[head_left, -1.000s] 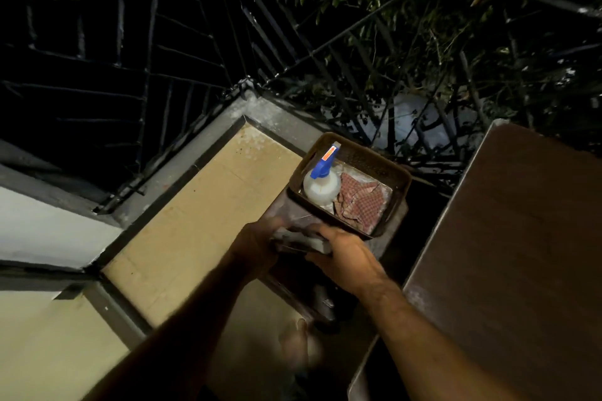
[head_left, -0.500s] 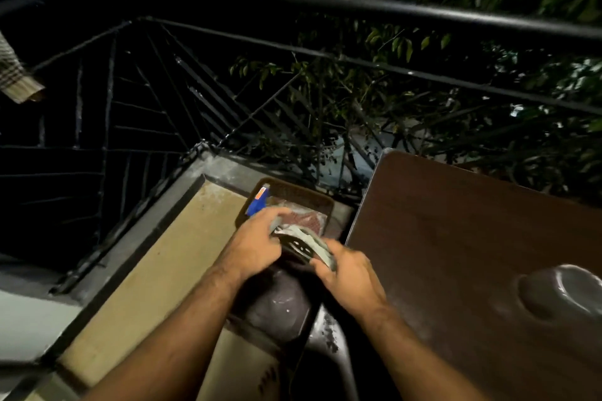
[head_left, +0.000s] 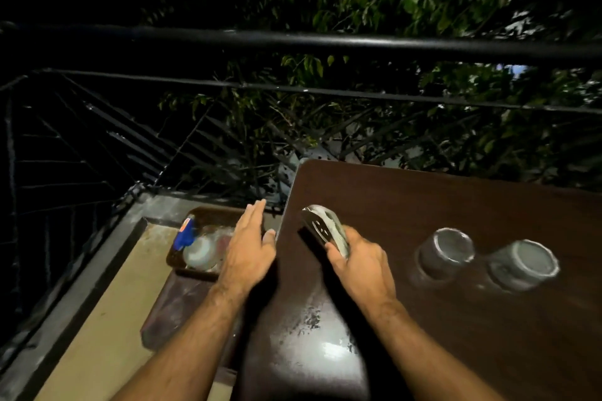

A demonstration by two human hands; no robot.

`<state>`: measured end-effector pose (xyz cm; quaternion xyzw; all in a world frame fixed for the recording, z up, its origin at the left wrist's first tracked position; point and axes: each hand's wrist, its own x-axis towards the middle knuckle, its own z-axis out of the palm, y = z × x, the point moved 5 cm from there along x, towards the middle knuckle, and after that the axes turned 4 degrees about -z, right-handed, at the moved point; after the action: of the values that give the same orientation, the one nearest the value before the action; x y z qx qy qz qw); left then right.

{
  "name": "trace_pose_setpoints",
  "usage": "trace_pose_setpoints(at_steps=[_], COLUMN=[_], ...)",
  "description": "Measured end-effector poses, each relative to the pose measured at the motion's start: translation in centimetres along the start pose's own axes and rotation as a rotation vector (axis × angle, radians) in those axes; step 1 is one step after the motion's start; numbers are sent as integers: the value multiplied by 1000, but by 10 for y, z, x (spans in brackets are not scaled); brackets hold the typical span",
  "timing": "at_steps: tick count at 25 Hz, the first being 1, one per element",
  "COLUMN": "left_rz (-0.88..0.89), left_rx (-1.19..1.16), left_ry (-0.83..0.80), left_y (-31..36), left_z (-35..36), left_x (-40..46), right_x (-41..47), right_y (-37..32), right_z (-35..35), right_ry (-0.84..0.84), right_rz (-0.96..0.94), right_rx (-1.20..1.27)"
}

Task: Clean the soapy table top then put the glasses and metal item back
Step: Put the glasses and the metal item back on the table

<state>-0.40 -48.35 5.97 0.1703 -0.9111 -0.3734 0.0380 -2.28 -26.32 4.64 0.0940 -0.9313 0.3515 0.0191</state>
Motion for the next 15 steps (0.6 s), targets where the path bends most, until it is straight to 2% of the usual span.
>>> trace_pose_setpoints(at_steps=[9, 15], left_rz=[110, 166], left_rx=[-34, -55], left_ry=[-41, -93], left_y=[101, 156], left_z=[82, 137], left_x=[-4, -27], right_x=[-13, -28], right_y=[71, 134], right_z=[-126, -204], right_ry=[214, 313], right_rz=[98, 240], right_rx=[-52, -43])
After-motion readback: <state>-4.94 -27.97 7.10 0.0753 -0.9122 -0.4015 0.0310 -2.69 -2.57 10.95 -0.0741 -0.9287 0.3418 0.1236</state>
